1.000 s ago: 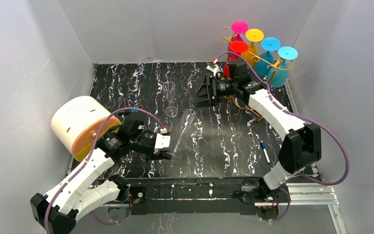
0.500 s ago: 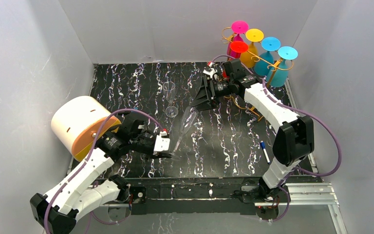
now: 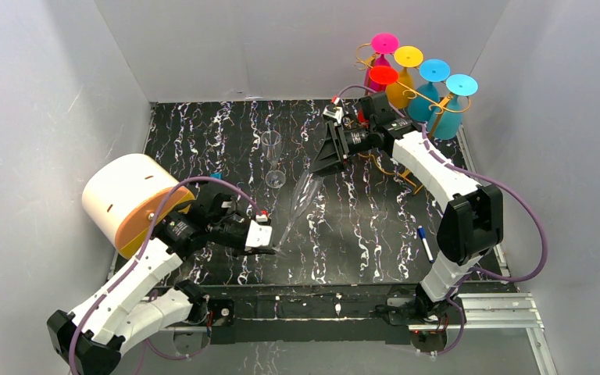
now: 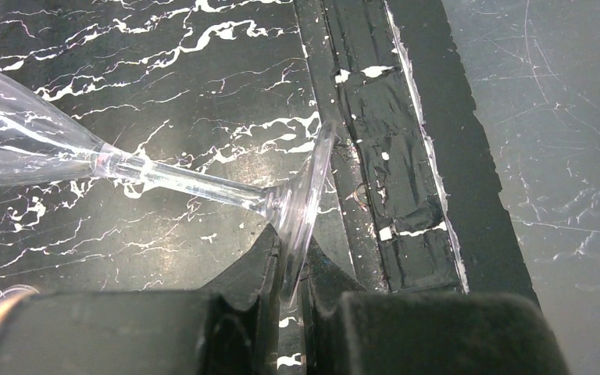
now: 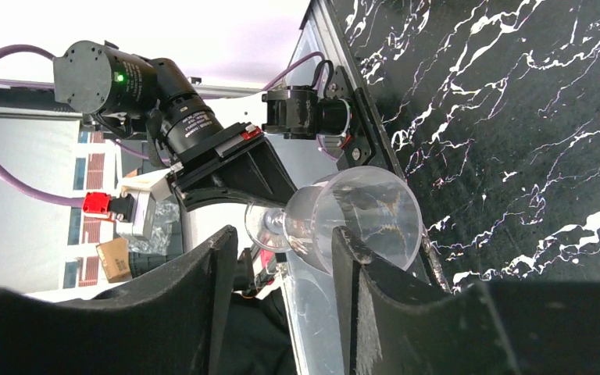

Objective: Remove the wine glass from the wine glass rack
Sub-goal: Place the wine glass at the center of the board.

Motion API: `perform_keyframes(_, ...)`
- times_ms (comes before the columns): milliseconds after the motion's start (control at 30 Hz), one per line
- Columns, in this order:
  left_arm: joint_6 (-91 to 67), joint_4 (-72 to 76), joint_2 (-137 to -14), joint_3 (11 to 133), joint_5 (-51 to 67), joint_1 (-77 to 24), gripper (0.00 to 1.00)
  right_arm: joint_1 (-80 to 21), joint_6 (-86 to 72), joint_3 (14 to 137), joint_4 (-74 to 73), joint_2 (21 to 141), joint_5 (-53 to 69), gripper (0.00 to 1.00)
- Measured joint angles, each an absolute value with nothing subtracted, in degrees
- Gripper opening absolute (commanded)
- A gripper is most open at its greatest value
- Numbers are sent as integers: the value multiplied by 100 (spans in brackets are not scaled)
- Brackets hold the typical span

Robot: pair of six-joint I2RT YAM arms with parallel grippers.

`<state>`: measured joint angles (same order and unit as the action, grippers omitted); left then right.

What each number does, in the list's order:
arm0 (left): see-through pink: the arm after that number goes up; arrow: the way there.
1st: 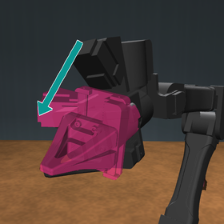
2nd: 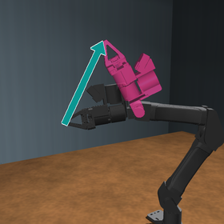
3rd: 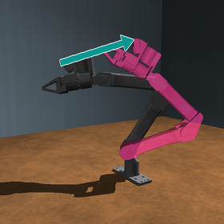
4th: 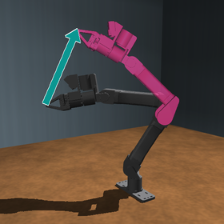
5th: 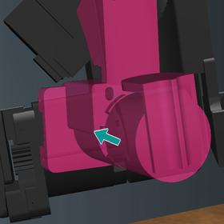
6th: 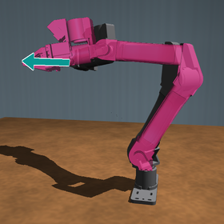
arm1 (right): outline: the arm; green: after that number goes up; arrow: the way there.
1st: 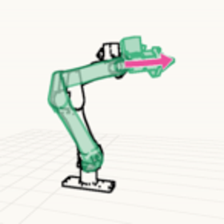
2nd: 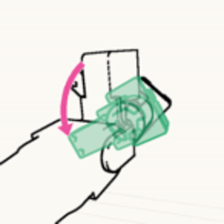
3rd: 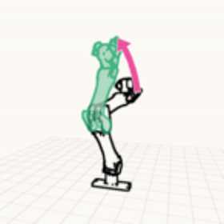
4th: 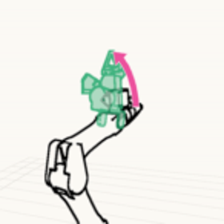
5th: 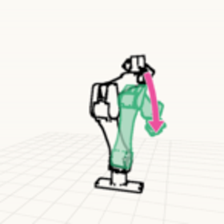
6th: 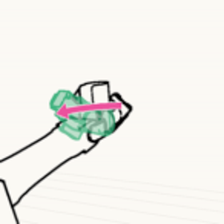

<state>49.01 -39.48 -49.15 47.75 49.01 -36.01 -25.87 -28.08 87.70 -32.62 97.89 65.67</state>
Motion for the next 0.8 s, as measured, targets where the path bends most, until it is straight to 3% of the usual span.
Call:
perform_keyframes(367,4941,-3946,-4853,4770,4921,-3627,0,-2600,-2443,8783,-3424,9789,6917,48)
perform_keyframes(467,4952,-3903,-4792,4733,4882,-3642,0,-2609,-2390,8783,-3437,9789,6982,38)
perform_keyframes(667,5019,-3809,-4751,4718,4801,-3658,0,-2626,-2281,8877,-3594,9789,7059,45)
perform_keyframes(800,5035,-3732,-4797,4713,4777,-3662,0,-2659,-2204,8960,-3623,9797,7030,41)
